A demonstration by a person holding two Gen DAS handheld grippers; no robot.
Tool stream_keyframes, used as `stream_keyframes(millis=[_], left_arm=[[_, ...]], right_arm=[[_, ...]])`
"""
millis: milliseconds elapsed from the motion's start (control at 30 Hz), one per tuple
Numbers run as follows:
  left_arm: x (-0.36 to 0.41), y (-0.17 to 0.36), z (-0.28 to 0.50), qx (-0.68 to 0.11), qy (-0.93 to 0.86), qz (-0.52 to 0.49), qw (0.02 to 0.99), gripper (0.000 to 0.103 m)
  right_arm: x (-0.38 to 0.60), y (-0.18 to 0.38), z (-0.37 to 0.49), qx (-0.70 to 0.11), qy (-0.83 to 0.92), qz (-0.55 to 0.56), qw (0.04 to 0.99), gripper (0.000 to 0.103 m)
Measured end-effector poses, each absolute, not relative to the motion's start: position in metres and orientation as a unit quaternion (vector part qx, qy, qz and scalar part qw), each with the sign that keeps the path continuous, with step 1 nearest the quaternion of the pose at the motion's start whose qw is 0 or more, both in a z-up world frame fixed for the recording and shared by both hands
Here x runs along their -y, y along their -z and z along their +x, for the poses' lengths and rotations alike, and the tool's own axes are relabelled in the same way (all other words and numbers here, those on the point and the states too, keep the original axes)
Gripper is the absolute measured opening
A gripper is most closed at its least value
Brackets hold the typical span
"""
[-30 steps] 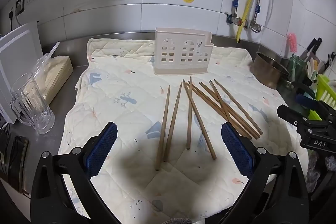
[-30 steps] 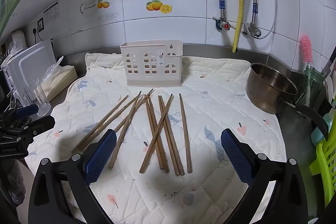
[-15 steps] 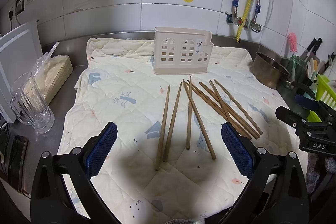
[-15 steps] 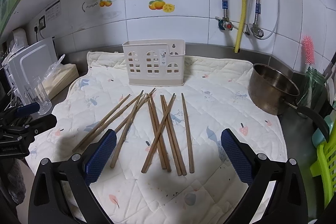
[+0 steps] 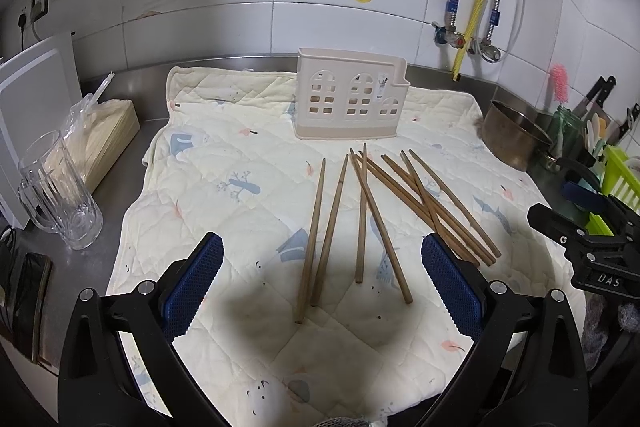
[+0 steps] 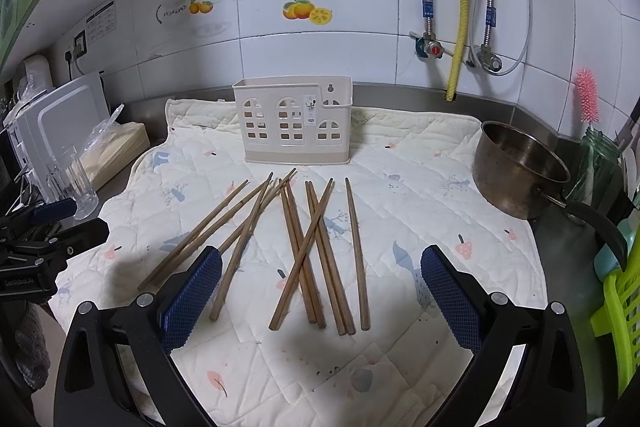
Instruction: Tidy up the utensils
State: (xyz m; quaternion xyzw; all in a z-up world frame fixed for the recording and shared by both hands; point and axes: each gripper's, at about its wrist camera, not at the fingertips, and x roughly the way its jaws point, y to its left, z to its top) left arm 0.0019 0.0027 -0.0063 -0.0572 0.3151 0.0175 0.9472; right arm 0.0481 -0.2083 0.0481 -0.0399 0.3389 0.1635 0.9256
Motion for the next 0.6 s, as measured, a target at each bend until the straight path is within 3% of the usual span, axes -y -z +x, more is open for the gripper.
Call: stream_keyframes(millis=[600], left_arm=[[-0.0064, 0.0093, 0.0069, -0.321, -0.019, -0.065, 0.945, 0.098]], right_arm=[[0.2059, -0.0458, 0.0482, -0.339, -0.164, -0.041, 0.925, 0.097]])
